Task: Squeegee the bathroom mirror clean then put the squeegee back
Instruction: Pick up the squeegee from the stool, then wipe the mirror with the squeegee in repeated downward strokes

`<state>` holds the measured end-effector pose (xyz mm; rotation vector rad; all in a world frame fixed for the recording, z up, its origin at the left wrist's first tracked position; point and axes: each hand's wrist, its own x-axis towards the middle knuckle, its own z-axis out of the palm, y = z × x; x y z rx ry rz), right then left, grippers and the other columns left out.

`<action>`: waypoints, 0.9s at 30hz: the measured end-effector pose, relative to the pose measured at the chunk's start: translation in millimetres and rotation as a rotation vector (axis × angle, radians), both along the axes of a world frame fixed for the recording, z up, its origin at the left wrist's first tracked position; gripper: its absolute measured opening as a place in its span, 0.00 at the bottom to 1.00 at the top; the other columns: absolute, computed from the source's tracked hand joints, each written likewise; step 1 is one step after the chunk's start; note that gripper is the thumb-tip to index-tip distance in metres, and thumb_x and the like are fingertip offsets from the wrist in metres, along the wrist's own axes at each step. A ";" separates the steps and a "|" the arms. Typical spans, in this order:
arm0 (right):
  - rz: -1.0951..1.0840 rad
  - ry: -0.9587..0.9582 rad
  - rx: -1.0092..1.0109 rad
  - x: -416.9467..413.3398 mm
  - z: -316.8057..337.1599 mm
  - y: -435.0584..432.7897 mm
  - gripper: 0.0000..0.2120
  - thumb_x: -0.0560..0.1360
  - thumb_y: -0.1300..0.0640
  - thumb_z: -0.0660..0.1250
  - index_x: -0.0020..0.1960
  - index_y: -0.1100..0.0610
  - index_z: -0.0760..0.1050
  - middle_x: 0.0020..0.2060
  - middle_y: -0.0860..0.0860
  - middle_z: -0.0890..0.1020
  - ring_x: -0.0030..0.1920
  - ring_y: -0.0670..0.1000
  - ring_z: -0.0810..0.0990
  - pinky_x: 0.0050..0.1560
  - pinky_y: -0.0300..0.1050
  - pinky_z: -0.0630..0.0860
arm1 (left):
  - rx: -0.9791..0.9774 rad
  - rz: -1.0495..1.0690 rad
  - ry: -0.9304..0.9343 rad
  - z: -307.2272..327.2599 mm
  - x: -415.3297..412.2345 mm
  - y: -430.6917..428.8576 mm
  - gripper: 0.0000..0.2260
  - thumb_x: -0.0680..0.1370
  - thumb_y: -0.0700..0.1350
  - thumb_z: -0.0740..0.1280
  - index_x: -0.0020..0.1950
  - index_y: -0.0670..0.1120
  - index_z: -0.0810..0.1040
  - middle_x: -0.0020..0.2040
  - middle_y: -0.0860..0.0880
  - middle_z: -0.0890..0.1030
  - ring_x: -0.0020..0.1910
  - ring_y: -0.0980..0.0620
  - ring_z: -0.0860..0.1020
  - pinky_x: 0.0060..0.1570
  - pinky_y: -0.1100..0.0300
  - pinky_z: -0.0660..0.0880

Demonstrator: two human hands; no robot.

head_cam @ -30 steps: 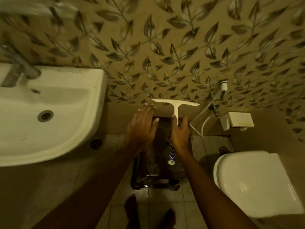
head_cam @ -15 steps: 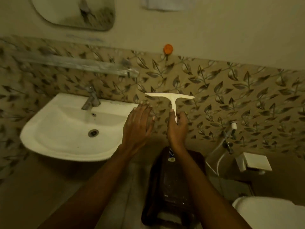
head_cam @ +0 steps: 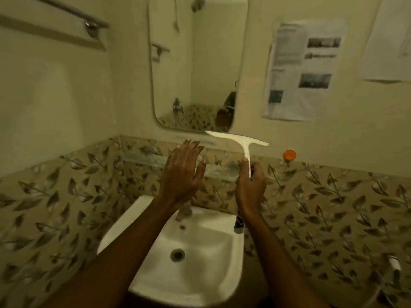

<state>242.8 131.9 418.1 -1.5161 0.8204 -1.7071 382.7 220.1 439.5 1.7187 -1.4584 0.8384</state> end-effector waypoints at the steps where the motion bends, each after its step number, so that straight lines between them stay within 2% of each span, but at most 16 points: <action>1: -0.008 0.000 -0.021 15.6 9.0 1.9 0.15 0.79 0.46 0.60 0.40 0.55 0.74 0.30 0.49 0.75 0.30 0.45 0.72 0.31 0.47 0.70 | -0.008 -0.002 -0.017 9.2 18.1 3.3 0.18 0.80 0.51 0.56 0.66 0.44 0.72 0.67 0.46 0.74 0.70 0.48 0.66 0.69 0.55 0.60; 5: -0.027 -0.026 -0.078 69.0 47.4 3.2 0.13 0.80 0.47 0.60 0.40 0.51 0.73 0.29 0.51 0.76 0.29 0.52 0.74 0.29 0.52 0.73 | -0.023 -0.005 -0.060 47.6 82.9 5.5 0.19 0.81 0.53 0.55 0.67 0.45 0.71 0.68 0.46 0.73 0.70 0.50 0.66 0.69 0.59 0.56; 11: -0.049 0.015 -0.183 118.6 98.9 -19.2 0.09 0.80 0.47 0.60 0.42 0.47 0.73 0.33 0.51 0.79 0.31 0.52 0.77 0.30 0.51 0.77 | -0.115 -0.038 0.001 110.9 155.6 -24.4 0.18 0.81 0.53 0.54 0.66 0.46 0.71 0.65 0.47 0.75 0.65 0.50 0.71 0.66 0.55 0.63; 15: -0.088 0.013 -0.278 141.8 127.9 -50.9 0.10 0.80 0.49 0.62 0.44 0.53 0.75 0.34 0.49 0.78 0.32 0.44 0.77 0.31 0.46 0.77 | -0.177 -0.060 0.044 146.9 190.7 -54.0 0.15 0.81 0.51 0.57 0.64 0.47 0.72 0.63 0.48 0.76 0.61 0.51 0.73 0.62 0.58 0.63; 19: -0.106 0.017 -0.373 163.6 158.4 -86.0 0.08 0.80 0.51 0.62 0.45 0.53 0.75 0.34 0.48 0.78 0.32 0.45 0.78 0.32 0.46 0.79 | -0.171 -0.072 0.148 176.7 222.0 -86.4 0.16 0.81 0.53 0.56 0.64 0.48 0.71 0.64 0.49 0.75 0.62 0.51 0.72 0.64 0.54 0.64; 23: -0.176 0.053 -0.514 179.0 204.9 -116.2 0.06 0.80 0.51 0.61 0.46 0.52 0.72 0.32 0.44 0.75 0.30 0.37 0.76 0.25 0.30 0.71 | -0.132 -0.066 0.319 215.4 254.9 -116.4 0.19 0.80 0.57 0.55 0.67 0.48 0.69 0.68 0.48 0.71 0.65 0.48 0.70 0.64 0.50 0.63; 27: -0.237 0.049 -0.567 186.6 261.1 -143.1 0.07 0.80 0.51 0.60 0.50 0.54 0.71 0.30 0.44 0.74 0.27 0.36 0.75 0.22 0.27 0.68 | -0.174 -0.044 0.476 259.4 285.2 -142.7 0.23 0.79 0.58 0.56 0.69 0.47 0.67 0.69 0.45 0.69 0.65 0.44 0.70 0.63 0.48 0.65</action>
